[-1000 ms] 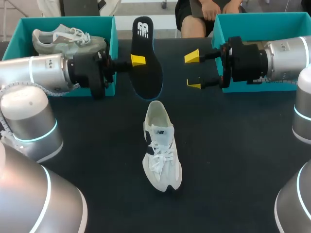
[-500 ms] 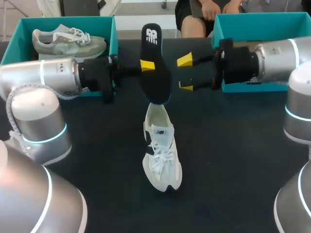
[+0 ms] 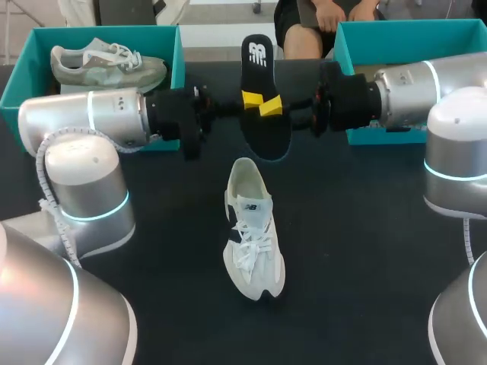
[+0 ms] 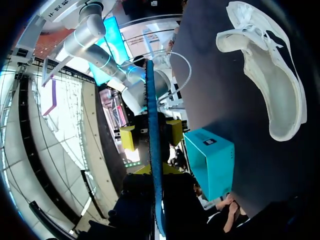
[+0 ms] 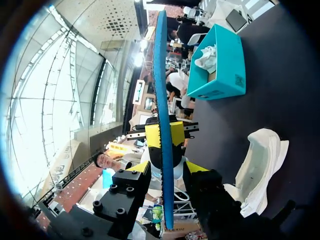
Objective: Take the shoe out of the shoebox, open the shoe tongue, remove and reinsert the insole, then place the shoe into the shoebox
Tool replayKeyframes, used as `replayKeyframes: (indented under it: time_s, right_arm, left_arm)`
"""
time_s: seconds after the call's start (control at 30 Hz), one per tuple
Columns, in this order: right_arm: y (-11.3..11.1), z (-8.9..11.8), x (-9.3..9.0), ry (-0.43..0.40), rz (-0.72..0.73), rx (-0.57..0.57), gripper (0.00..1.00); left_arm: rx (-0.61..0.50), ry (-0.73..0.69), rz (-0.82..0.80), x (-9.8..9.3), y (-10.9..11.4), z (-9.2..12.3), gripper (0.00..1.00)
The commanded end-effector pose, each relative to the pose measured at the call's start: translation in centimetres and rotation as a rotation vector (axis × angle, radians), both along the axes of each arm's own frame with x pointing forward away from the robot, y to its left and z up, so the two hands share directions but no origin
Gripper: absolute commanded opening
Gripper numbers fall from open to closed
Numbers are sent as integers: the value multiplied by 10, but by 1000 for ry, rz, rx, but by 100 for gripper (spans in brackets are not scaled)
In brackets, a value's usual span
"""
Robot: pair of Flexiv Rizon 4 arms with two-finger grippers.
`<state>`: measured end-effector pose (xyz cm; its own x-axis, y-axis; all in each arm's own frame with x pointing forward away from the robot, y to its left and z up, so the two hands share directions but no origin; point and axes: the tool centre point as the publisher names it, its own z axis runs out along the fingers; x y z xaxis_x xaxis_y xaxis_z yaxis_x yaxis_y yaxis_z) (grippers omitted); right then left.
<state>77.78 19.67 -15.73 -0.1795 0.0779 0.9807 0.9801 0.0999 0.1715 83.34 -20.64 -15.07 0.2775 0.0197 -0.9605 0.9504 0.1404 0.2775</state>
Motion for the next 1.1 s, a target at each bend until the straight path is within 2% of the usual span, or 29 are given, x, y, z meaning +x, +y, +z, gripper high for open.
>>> replayKeyframes:
  time_s: [0.03,0.63,0.77,0.83,1.1]
  right_arm:
    - [3,-3,0,3,3,6,38]
    - [2,-7,3,13,8,15,26]
    - [1,-7,3,16,10,17,16]
    - [1,-7,3,16,9,19,0]
    - [2,-7,5,4,18,27,0]
  left_arm:
    - [-4,-3,5,3,-7,-2,0]
    - [-8,10,-1,-3,-10,-3,0]
    - [-9,12,2,-3,-10,-3,0]
    - [-7,14,1,-3,-10,-3,0]
    - [1,47,-19,-10,-10,-5,0]
